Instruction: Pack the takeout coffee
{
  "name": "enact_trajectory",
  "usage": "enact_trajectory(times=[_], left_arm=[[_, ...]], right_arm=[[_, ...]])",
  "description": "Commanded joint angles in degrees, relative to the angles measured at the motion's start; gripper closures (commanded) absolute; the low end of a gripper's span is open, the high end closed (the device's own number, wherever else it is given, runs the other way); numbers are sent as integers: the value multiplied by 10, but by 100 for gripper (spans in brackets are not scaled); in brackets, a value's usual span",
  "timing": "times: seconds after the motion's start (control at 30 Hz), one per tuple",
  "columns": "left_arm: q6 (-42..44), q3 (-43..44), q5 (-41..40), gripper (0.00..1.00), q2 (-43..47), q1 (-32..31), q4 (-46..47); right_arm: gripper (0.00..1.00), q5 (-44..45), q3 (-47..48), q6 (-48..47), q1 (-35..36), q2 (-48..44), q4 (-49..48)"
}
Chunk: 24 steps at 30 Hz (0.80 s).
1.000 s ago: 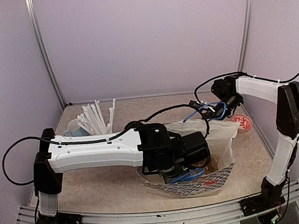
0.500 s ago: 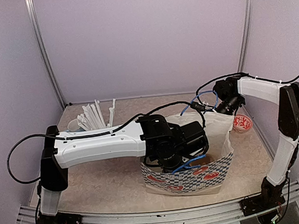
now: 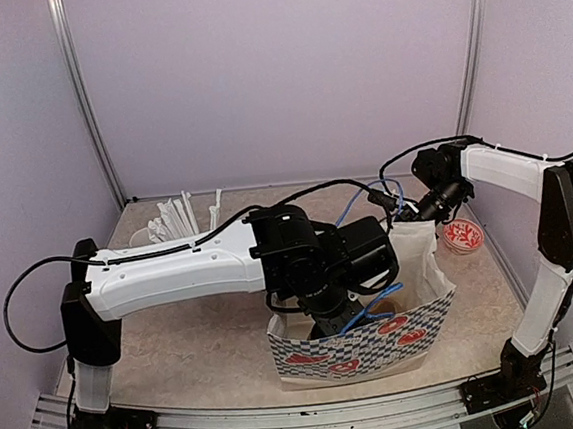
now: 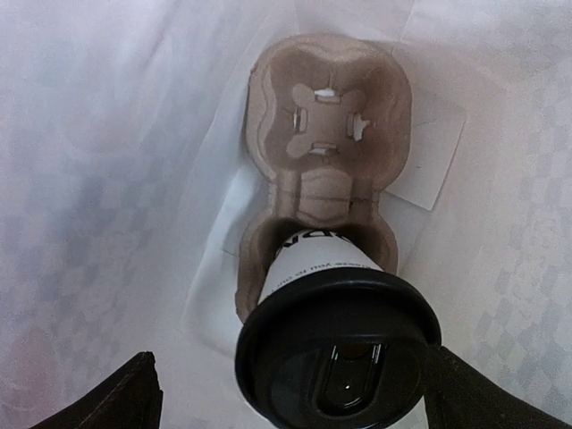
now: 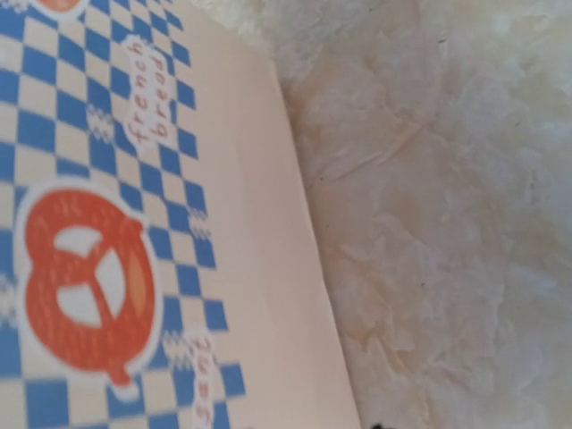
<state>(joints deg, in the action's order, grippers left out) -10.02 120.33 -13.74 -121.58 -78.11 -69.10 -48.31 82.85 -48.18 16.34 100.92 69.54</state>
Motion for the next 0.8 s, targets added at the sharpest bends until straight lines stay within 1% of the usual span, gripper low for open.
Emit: enact_trajectory(times=[0.0, 0.17, 0.27, 0.5, 0.6, 0.67, 0.77], left_arm=[[2, 46, -32, 1, 44, 1, -3], [14, 76, -79, 1, 57, 3, 7], [22, 84, -92, 1, 67, 3, 17], [30, 108, -127, 1, 95, -8, 31], [32, 110, -170, 1, 120, -23, 44], [25, 109, -213, 1, 137, -32, 52], [-30, 105, -268, 1, 173, -16, 36]], right_arm=[[60, 1, 12, 11, -9, -12, 4], [60, 8, 24, 17, -12, -13, 7], [60, 12, 44, 21, -17, -19, 15], [58, 7, 80, 47, -29, -71, 0], [57, 4, 90, 56, -29, -95, -5], [56, -1, 93, 64, -29, -109, -11], [55, -10, 93, 77, -29, -121, -27]])
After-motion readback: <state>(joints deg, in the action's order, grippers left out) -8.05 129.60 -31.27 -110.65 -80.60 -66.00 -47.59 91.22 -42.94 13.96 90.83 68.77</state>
